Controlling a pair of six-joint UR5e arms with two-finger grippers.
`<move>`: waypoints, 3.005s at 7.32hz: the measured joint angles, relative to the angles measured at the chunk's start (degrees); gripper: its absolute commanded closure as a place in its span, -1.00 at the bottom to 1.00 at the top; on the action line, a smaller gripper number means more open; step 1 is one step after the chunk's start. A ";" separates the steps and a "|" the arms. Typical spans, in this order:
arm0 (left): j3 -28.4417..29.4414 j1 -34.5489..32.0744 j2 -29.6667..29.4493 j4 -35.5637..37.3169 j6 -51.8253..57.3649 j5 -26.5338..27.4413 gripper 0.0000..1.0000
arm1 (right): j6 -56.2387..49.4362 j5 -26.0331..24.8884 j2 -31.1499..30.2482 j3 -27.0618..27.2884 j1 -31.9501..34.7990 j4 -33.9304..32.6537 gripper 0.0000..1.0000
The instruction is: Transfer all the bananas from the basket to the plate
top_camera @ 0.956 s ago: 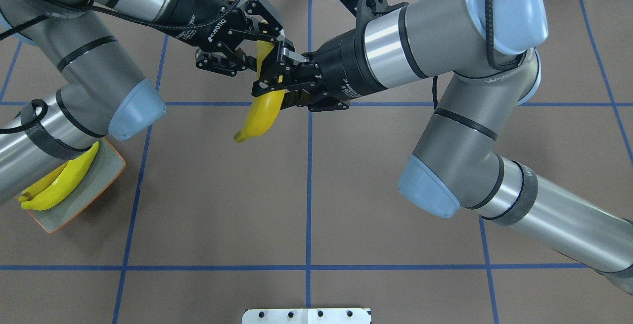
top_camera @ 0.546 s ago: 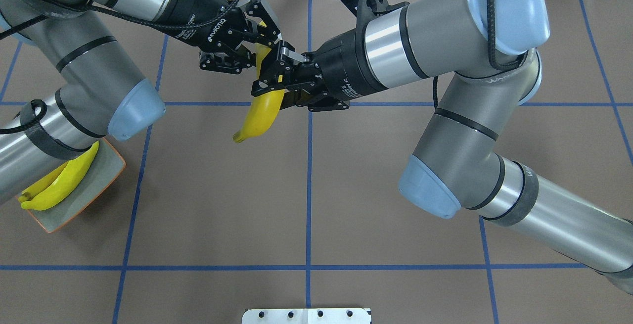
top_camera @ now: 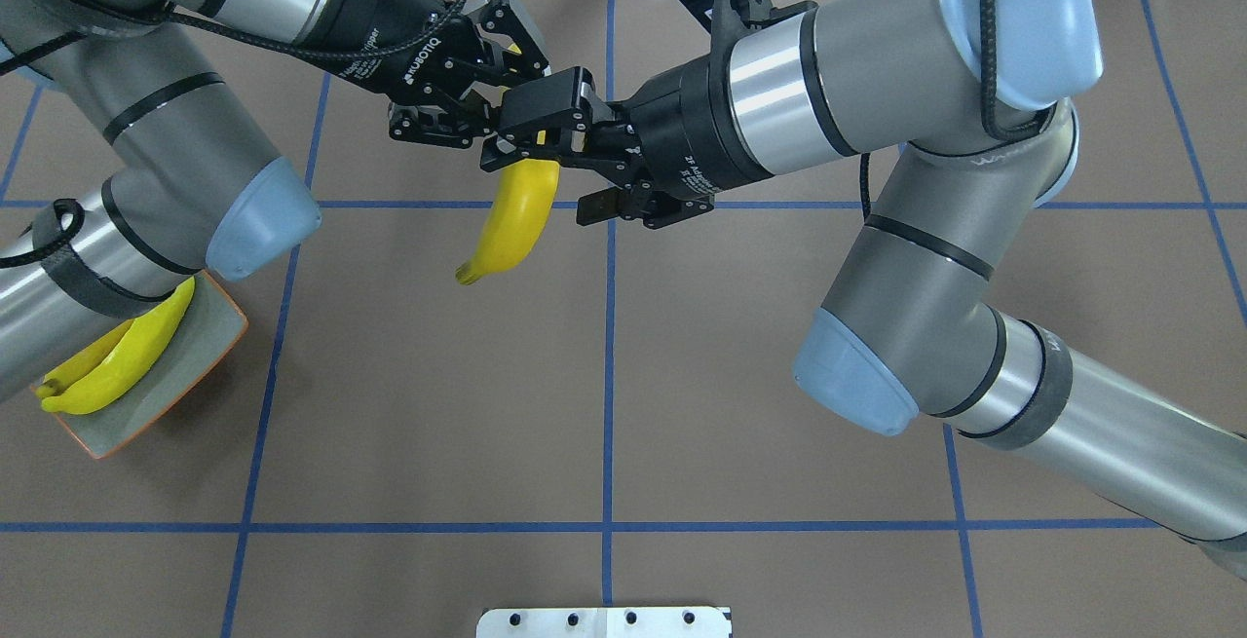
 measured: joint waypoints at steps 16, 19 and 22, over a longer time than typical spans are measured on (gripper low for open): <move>-17.39 -0.36 36.82 35.97 54.71 26.35 1.00 | -10.47 -6.67 -25.77 2.81 10.07 -0.25 -1.00; -16.17 -0.04 38.60 40.82 62.71 32.68 1.00 | -10.40 -7.05 -26.18 2.39 10.12 -0.25 -1.00; -12.66 0.23 38.74 41.12 63.97 37.98 1.00 | -10.21 -7.04 -26.55 2.21 10.13 -0.17 -1.00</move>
